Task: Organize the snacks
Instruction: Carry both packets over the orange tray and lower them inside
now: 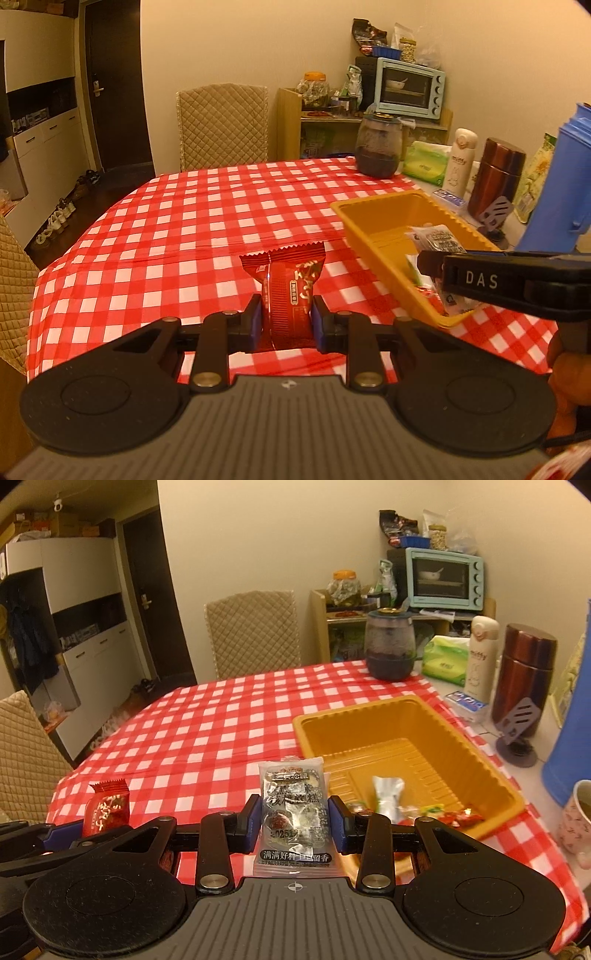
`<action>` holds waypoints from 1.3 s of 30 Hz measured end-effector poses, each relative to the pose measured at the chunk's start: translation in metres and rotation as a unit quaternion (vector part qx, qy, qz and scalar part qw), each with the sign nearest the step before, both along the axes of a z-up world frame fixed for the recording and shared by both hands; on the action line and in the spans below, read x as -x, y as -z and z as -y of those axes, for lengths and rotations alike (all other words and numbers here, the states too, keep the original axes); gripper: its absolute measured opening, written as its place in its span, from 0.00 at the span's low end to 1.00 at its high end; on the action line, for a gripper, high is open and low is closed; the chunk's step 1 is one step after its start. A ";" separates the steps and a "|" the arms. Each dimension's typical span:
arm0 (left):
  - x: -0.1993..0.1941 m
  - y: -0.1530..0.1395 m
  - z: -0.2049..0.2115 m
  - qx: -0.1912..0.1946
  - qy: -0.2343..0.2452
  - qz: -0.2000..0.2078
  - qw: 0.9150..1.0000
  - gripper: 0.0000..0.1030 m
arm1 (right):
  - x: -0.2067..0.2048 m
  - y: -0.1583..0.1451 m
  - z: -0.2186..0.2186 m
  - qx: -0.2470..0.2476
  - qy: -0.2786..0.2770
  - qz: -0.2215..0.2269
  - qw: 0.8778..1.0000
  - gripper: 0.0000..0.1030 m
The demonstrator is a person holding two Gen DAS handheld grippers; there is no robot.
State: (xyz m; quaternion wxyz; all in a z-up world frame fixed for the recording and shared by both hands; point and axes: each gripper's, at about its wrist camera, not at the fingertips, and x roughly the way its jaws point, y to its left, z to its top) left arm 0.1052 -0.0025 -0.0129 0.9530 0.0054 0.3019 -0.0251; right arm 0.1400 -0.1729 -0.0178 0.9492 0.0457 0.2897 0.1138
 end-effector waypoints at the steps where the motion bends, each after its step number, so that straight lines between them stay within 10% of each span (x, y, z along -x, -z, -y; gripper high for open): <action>1: 0.003 -0.002 0.003 0.000 0.001 0.001 1.000 0.23 | 0.004 -0.002 0.003 0.000 0.001 0.002 1.000 0.37; 39: -0.005 -0.007 0.119 -0.013 0.099 0.000 0.995 0.23 | 0.026 -0.016 0.140 -0.008 0.104 0.011 0.994 0.38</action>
